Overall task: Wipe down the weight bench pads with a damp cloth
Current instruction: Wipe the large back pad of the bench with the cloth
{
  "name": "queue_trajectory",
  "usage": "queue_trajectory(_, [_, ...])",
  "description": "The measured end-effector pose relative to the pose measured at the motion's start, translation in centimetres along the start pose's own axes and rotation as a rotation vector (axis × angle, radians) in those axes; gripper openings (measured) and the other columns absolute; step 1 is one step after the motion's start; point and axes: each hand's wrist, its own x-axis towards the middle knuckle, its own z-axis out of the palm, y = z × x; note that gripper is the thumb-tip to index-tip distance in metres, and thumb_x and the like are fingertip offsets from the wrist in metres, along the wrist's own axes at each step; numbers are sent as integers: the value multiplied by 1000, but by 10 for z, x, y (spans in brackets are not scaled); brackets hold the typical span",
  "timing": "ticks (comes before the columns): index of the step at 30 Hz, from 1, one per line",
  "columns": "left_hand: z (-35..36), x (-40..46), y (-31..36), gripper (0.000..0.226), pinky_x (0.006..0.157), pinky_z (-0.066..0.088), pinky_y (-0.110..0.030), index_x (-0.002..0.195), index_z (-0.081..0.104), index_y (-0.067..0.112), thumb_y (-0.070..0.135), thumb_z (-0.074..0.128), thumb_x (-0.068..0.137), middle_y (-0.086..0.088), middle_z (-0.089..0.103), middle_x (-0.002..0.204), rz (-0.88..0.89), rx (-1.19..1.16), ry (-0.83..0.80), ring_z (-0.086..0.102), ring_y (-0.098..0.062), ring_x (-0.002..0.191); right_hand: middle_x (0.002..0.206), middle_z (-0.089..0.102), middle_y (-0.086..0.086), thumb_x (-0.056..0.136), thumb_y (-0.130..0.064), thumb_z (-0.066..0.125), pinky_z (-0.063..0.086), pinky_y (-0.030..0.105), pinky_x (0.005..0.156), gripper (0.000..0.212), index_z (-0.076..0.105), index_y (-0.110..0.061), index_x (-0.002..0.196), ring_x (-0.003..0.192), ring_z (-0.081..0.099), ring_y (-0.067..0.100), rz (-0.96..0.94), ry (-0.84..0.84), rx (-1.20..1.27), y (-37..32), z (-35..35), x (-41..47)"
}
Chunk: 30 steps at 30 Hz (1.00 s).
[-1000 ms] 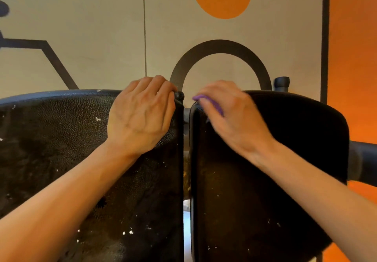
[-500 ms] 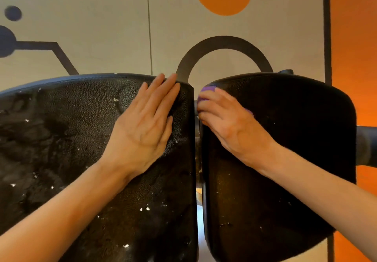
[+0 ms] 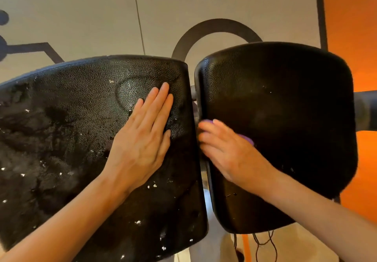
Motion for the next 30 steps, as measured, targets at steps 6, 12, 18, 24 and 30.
queue_trajectory(6, [0,-2,2,62,124,8,-38,155,17,6,29,33,100,-10,8,165,-1,9,19,5,-22,153,123,63,1,93,-13,40,3,34,122,33,67,-16,112,130,46,20,-227,-275,-72,-24,6,-55])
queue_trajectory(12, [2,-3,-1,61,124,12,-41,155,16,5,31,30,102,-11,6,165,37,46,31,5,-24,153,121,61,10,96,-8,42,23,43,118,27,67,-5,108,133,43,28,51,122,-134,34,-12,53])
queue_trajectory(18, [3,-4,0,69,124,10,-42,155,11,4,41,30,101,-13,3,164,41,94,26,5,-26,152,133,55,6,86,-2,48,8,36,122,39,62,-10,122,141,30,24,-53,-81,55,-54,31,-93])
queue_trajectory(24, [5,-5,1,72,124,5,-40,156,6,6,47,25,100,-12,-2,165,47,78,12,-1,-25,152,129,59,7,92,-4,34,20,39,119,40,65,-8,116,138,37,26,-89,-31,9,-15,23,-51])
queue_trajectory(30, [2,-5,-2,74,123,4,-41,156,1,6,50,21,100,-12,-7,164,67,115,-32,-6,-25,152,126,59,12,93,-2,41,14,39,120,29,66,-1,108,139,34,30,134,209,75,-23,40,-30])
